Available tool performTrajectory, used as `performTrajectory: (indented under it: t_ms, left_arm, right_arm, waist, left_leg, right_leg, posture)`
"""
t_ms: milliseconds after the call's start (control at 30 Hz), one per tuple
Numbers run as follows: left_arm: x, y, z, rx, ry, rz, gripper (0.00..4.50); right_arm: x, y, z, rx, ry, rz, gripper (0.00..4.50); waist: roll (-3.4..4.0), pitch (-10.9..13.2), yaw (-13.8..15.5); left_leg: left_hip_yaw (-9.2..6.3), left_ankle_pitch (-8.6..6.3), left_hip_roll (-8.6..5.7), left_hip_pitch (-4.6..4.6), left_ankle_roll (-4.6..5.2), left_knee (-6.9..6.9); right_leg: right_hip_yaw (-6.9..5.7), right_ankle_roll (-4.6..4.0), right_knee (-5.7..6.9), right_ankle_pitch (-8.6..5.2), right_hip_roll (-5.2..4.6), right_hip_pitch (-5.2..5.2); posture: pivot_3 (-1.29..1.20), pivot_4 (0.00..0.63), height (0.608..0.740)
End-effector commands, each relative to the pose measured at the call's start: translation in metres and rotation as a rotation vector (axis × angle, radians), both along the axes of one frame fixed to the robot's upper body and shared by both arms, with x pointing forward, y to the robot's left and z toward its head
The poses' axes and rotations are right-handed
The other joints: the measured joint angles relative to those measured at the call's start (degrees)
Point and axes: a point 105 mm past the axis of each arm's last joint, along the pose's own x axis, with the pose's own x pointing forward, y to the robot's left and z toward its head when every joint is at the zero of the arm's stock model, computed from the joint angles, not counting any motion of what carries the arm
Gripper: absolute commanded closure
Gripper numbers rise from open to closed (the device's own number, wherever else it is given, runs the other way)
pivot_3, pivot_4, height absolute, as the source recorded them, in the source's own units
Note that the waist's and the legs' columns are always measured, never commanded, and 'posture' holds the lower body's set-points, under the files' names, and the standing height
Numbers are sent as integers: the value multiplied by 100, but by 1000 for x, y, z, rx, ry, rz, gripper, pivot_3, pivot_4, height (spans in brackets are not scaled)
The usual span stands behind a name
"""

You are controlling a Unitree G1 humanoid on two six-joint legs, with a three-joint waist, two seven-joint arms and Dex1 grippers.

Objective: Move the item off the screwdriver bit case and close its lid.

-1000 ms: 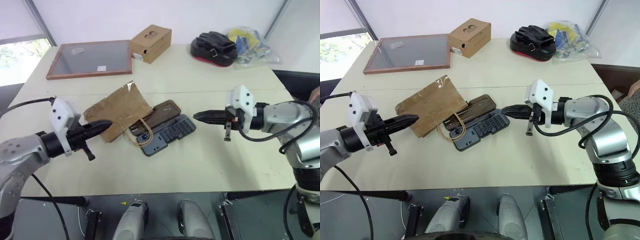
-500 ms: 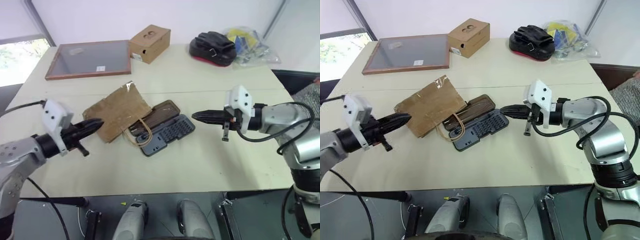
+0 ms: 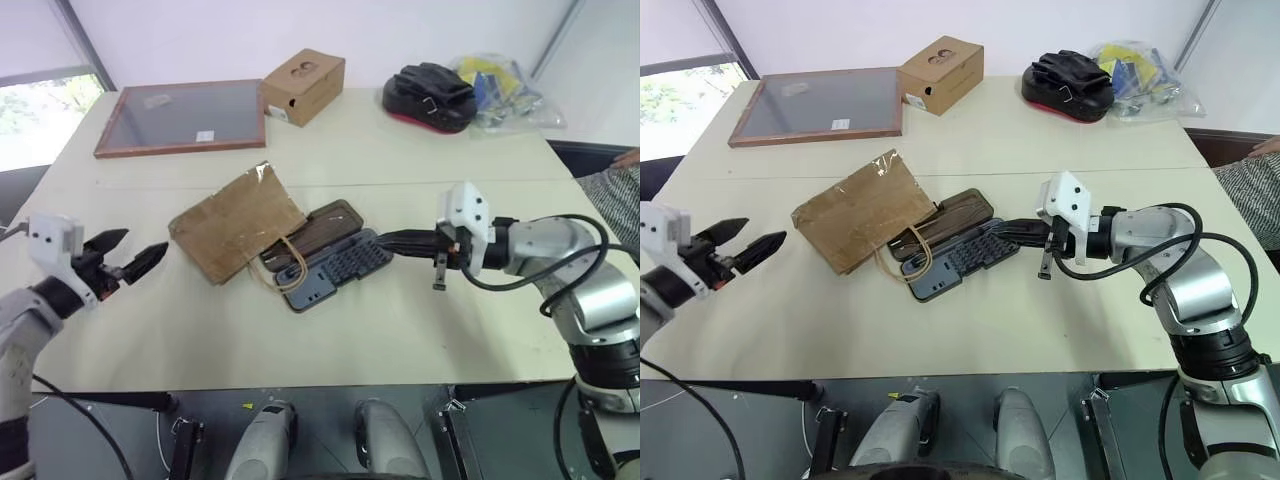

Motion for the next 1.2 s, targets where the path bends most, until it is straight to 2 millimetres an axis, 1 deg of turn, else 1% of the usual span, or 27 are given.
performTrajectory:
  t_ms: [33, 133, 267, 367, 467, 567, 633, 733, 833, 1000, 1033, 1067, 1100, 1200]
  left_arm:
    - [16, 6, 0, 3, -34, 40, 109]
    - [35, 5, -7, -18, -30, 53, 109]
    - [57, -8, -26, -16, 13, 14, 109]
    - [68, -17, -37, -21, 38, -16, 109]
    - [72, -30, -45, -30, 70, -81, 109]
    - [72, -43, -54, -36, 115, -158, 109]
    - [73, -48, -58, -17, 128, -182, 109]
    - [76, -50, -59, -11, 129, -181, 109]
    - [78, -50, -59, -6, 124, -173, 919]
    - [79, -47, -59, -3, 109, -146, 3340]
    - [80, -47, -58, -4, 104, -140, 3919]
    - [79, -47, -58, -6, 100, -137, 4319]
    - [80, -47, -57, -7, 97, -136, 4437]
    - [80, -45, -52, -24, 74, -110, 4437]
  right_arm:
    - [-5, 5, 9, 9, -45, 16, 4500]
    - [-6, 5, 10, 12, -48, 9, 4500]
    - [-8, 4, 11, 16, -51, -11, 4500]
    - [-9, 4, 12, 18, -54, -21, 4500]
    - [-10, 4, 12, 19, -57, -27, 4500]
    - [-10, 4, 12, 22, -59, -33, 4500]
    - [-10, 4, 13, 22, -61, -36, 4500]
    - [-10, 4, 13, 24, -65, -40, 4500]
    - [-10, 4, 13, 27, -67, -41, 4500]
    - [-10, 5, 12, 26, -69, -42, 4500]
    - [-10, 5, 12, 27, -69, -42, 4500]
    - [-10, 5, 12, 28, -69, -41, 4500]
    - [-10, 6, 12, 28, -69, -40, 4500]
    - [-9, 6, 12, 27, -69, -37, 4500]
  waist:
    - [0, 0, -1]
    - [-1, 0, 0]
    - [-2, -1, 1]
    - [-3, -1, -11]
    - [-3, -1, -20]
    - [-3, -1, -18]
    - [-3, -1, -16]
    - [-3, -1, -12]
    - [-3, -1, -12]
    - [-3, -1, -20]
    - [-3, -1, -19]
    - [-3, -1, -19]
    - [-3, -1, -19]
    - [-3, -1, -16]
  left_leg:
    - [0, 0, -1, 0, 0, 0]
    - [1, 0, -2, 0, -1, 2]
    - [1, 1, -3, -1, -1, 2]
    - [3, 1, -3, 0, -1, 2]
    - [1, 1, -3, 0, -1, 2]
    - [1, 1, -3, 0, -1, 2]
    - [1, 1, -3, -1, -1, 3]
    - [0, 1, -3, -1, -1, 3]
    - [0, 1, -3, -1, -1, 5]
    - [-3, 1, -2, 0, -1, 5]
    - [-3, 1, -2, 0, -1, 5]
    - [-3, 1, -3, 0, -1, 5]
    - [-3, 1, -3, 0, -1, 6]
    - [-4, 1, -2, 0, -1, 6]
  right_leg:
    - [0, 3, -1, 2, -1, 0]
    - [-2, 7, 1, 4, 2, 0]
    - [-2, 9, 1, 5, 1, -1]
    - [-2, 10, 3, 5, 2, -1]
    - [-2, 10, 5, 6, 2, -2]
    - [-2, 10, 6, 6, 3, -2]
    - [-2, 10, 6, 6, 2, -1]
    - [-3, 10, 7, 6, 2, -2]
    - [-3, 11, 8, 6, 2, -1]
    - [-3, 11, 9, 6, 3, -2]
    - [-3, 11, 10, 6, 3, -2]
    - [-3, 11, 9, 6, 3, -2]
    - [-2, 11, 10, 6, 3, -2]
    - [-2, 11, 9, 6, 3, -2]
  posture:
    - [0, 150, 740]
    - [0, 150, 740]
    - [0, 150, 740]
    - [0, 150, 740]
    - [0, 150, 740]
    - [0, 150, 740]
    - [0, 150, 740]
    - [0, 150, 740]
    - [0, 150, 740]
    - [0, 150, 740]
    - [0, 150, 740]
    - [0, 150, 740]
    - [0, 150, 740]
    - [0, 150, 740]
